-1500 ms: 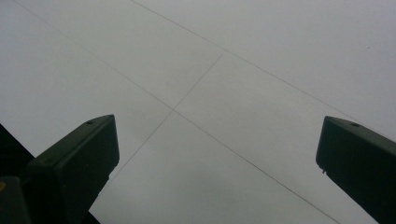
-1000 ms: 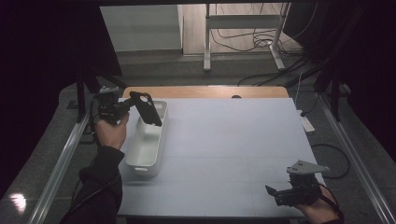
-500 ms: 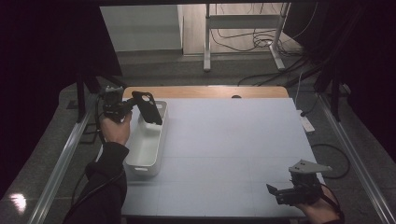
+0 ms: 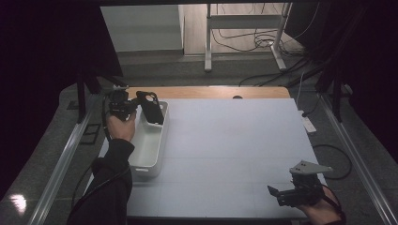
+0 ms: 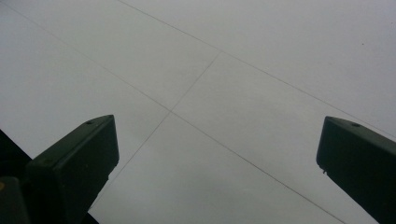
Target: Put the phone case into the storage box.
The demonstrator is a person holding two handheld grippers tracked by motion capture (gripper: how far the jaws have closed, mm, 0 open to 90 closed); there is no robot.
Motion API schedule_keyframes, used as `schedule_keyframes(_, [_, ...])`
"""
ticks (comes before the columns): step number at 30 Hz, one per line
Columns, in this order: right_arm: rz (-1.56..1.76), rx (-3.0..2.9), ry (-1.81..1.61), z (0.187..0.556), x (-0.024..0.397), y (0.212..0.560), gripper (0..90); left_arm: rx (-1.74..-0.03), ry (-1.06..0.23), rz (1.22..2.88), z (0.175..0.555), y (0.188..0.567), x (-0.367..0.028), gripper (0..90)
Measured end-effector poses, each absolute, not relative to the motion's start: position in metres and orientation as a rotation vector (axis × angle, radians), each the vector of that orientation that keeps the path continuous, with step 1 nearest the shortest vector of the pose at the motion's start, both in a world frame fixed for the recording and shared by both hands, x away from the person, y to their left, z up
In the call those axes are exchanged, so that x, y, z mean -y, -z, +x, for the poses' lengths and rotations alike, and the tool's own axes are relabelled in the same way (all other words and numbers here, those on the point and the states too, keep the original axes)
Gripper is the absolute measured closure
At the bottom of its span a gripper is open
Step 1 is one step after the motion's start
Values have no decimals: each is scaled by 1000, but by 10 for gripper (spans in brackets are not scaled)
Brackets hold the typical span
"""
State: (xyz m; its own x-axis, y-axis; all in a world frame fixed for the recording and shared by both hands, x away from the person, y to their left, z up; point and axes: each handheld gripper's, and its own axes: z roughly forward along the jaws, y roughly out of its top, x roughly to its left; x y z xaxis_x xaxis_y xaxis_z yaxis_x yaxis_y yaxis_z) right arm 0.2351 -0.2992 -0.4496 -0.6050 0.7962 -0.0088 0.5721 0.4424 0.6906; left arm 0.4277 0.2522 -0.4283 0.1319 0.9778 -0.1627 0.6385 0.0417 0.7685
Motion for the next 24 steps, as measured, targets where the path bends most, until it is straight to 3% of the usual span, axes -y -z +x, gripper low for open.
schedule_keyframes(24, [1163, -2379, -944, 235, 299, 450, 0, -1627, -605, 1672, 450, 438, -241, 887])
